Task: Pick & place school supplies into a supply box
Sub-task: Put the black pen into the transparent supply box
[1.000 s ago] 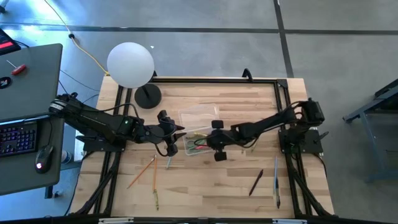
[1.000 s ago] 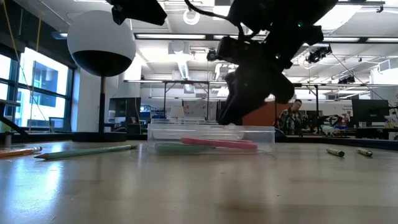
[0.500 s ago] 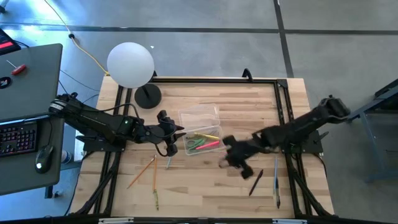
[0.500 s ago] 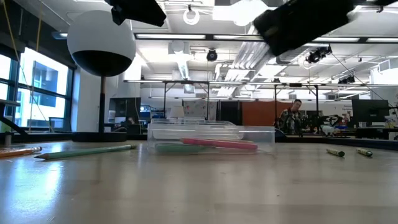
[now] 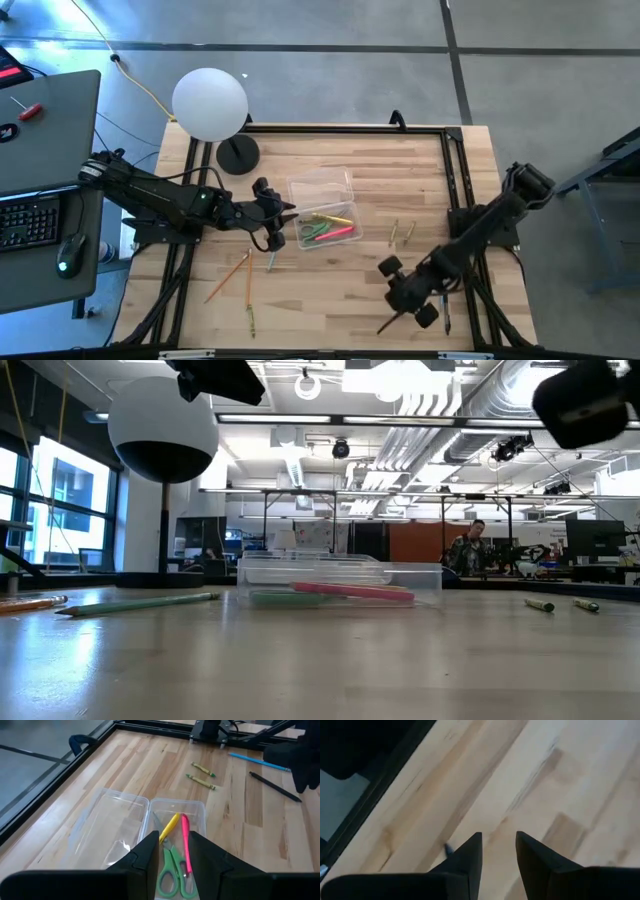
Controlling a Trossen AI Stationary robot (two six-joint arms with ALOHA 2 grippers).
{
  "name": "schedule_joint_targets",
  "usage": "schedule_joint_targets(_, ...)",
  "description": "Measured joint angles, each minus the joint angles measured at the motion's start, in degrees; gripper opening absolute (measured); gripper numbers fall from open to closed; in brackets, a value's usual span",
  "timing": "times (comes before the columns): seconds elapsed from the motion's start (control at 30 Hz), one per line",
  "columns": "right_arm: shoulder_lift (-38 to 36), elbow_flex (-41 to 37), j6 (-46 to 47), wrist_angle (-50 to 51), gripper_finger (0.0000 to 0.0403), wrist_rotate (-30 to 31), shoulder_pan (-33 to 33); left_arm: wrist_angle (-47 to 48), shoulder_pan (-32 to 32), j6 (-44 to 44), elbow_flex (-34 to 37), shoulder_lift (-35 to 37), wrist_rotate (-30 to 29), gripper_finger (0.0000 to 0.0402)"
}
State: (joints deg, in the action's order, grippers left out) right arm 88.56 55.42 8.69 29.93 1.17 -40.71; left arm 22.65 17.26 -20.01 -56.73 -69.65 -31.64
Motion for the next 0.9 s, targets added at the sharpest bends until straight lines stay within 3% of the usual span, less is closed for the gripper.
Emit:
schedule_joint_targets(0.27,1.9,-0.4,2.4,-0.5,0.0096,1.2,-5.1,0.0,0.0,0.0,0.0,0.0,0.9,0.0136)
schedule_joint_targets(0.67,0.5,-18.8,7.7,-26.4,0.0096,1.9,-8.8,-0.2,0.0,0.0,0.0,0.0,0.8,0.0136)
schedule_joint_targets(0.9,-0.1,-26.9,-1.0,-37.9,0.0096,3.6,-8.7,-0.2,0.0,-2.3,0.0,0.0,0.8,0.0136)
